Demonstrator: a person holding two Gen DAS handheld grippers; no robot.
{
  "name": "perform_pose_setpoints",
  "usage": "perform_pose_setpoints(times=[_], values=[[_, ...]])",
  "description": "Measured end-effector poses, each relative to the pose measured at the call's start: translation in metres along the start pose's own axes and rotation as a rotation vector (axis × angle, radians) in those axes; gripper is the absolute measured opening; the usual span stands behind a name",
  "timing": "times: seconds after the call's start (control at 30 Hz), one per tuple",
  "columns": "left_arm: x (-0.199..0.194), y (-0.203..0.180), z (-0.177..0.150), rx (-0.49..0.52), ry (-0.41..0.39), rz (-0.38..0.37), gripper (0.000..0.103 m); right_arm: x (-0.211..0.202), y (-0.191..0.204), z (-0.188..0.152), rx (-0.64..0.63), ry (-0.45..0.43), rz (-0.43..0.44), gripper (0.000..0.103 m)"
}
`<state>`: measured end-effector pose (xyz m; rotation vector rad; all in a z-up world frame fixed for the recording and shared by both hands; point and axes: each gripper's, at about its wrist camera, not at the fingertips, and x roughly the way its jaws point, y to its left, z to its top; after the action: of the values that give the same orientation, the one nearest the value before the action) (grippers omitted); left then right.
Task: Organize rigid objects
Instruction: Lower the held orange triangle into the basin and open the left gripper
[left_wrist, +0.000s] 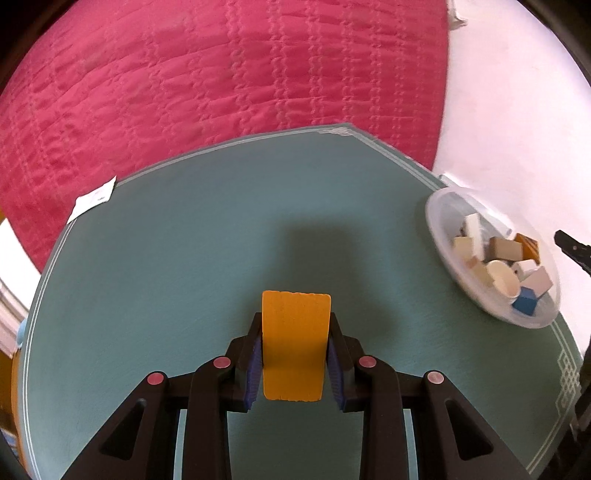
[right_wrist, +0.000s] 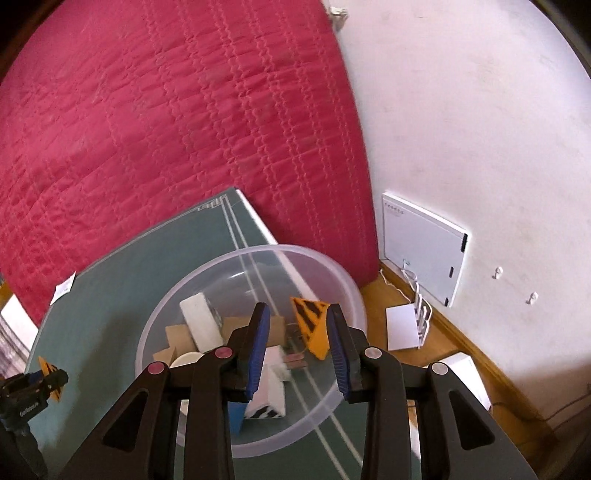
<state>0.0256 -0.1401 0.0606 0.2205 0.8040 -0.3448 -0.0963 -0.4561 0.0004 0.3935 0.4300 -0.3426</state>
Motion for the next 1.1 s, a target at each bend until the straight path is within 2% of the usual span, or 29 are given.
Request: perform_pose_setpoints(times=[0.17,0.37,0.57,1.0,1.07,1.1], values=[[-0.003,-0.025,0.012,0.039,-0.014,-0.06,0.032,0.0,-0.018,0.001,0.074,-0.014,-0.045,0.043],[-0.003,-0.061,0.03,0.09,-0.045,-0.149,0.032,-0.003,-0.025,0.001,0.108,-0.018,-0.069,0.049],[0.007,-0.093,0.044,0.126,-0.039,-0.24,0.032,-0.008,-0.02,-0.001,0.096,-0.039,-0.07,0.051],[0.029,-0.142,0.067,0.178,-0.022,-0.34,0.032,-0.015,-0.023,0.0,0.117,-0.058,-0.062,0.051],[0.031,-0.144,0.068,0.181,-0.015,-0.35,0.04,-0.014,-0.023,0.0,0.119,-0.054,-0.064,0.051],[0.032,-0.144,0.068,0.177,-0.013,-0.352,0.051,-0.014,-0.023,0.0,0.119,-0.053,-0.064,0.051]])
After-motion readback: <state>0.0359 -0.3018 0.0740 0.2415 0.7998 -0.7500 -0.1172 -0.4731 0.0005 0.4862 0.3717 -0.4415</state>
